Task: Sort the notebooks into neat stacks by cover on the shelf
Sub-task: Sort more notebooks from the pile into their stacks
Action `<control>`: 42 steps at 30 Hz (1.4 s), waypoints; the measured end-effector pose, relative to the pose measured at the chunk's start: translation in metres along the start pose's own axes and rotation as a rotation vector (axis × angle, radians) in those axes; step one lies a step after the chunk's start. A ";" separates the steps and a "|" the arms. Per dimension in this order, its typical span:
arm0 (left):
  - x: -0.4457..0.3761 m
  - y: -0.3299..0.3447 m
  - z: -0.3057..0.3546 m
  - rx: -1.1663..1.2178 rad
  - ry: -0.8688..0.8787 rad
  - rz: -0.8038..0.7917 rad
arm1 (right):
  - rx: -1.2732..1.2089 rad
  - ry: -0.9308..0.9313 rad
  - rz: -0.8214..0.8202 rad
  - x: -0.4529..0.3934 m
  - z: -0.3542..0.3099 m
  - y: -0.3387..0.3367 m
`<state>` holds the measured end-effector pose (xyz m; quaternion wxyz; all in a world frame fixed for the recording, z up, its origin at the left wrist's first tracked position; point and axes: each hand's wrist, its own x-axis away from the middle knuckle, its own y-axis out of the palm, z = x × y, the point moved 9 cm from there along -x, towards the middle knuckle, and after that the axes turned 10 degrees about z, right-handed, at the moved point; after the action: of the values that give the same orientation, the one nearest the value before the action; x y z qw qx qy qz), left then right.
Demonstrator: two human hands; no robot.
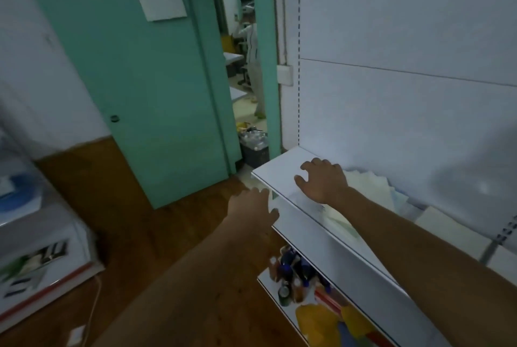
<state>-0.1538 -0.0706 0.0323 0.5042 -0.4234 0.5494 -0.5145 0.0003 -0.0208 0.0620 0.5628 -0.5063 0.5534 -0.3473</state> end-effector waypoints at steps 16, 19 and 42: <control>-0.086 0.026 -0.022 0.234 0.221 -0.020 | 0.096 0.317 0.000 -0.031 0.013 0.028; -0.095 0.039 0.021 0.375 0.246 -0.103 | 0.093 0.462 -0.021 -0.005 0.064 0.032; -0.163 0.134 0.150 0.555 0.050 -0.310 | -0.118 1.017 0.064 0.074 0.220 0.098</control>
<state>0.0239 0.0840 -0.0757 0.5025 -0.3357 0.3292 -0.7256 0.2090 -0.0259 -0.0796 0.2031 -0.2871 0.7911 -0.5005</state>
